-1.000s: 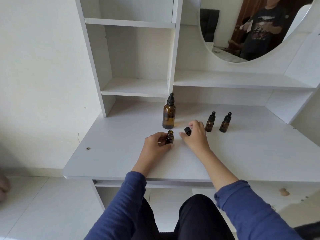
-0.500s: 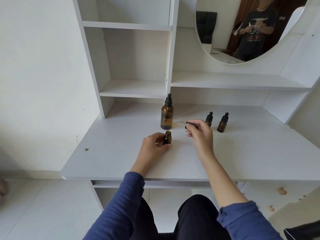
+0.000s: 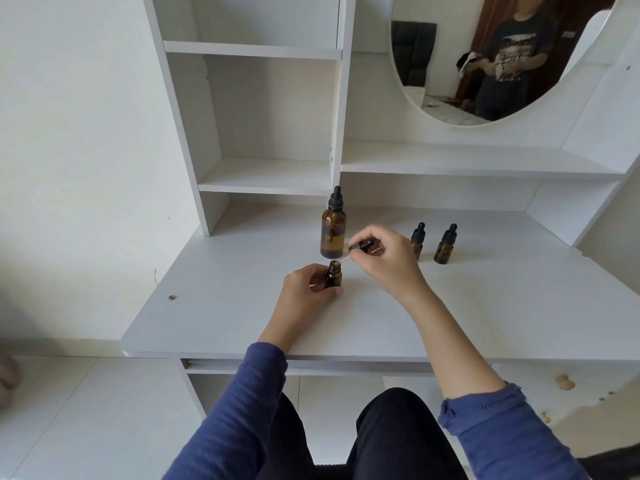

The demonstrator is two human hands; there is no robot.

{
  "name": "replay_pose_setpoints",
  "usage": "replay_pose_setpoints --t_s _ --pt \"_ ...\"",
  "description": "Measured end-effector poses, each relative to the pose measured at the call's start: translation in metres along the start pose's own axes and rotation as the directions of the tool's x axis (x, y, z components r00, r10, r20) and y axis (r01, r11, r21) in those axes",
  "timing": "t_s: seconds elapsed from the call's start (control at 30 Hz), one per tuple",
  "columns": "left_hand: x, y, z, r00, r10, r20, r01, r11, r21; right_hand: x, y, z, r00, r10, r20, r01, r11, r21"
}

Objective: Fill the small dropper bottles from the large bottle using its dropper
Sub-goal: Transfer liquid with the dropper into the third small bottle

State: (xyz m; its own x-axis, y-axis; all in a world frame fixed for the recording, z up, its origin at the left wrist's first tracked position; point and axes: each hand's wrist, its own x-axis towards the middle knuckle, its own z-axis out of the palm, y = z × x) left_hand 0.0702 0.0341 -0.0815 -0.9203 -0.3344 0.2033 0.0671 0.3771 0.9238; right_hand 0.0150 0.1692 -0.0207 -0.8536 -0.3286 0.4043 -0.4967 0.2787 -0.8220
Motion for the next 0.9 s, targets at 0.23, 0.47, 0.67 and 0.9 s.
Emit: replay_pose_setpoints --t_s 0.23,0.47,0.67,0.9 --pt "-0.001 0.003 0.000 1.000 0.000 0.003 0.000 1.000 -0.013 0.021 -0.017 0.002 0.945 0.025 0.327 0.071 0.958 -0.278" --pt "-0.001 0.002 0.000 0.999 0.035 -0.001 -0.035 0.999 0.024 0.012 0.007 0.015 0.960 0.030 0.277 0.031 0.977 -0.213" --pt "0.000 0.001 -0.001 0.998 0.057 0.015 -0.057 0.998 0.039 0.001 0.017 0.019 0.989 -0.001 0.151 -0.009 0.998 0.065" --pt "0.001 0.000 0.000 0.999 0.045 0.013 -0.045 0.999 0.017 -0.009 0.026 0.028 0.994 -0.029 0.109 0.000 0.968 0.251"
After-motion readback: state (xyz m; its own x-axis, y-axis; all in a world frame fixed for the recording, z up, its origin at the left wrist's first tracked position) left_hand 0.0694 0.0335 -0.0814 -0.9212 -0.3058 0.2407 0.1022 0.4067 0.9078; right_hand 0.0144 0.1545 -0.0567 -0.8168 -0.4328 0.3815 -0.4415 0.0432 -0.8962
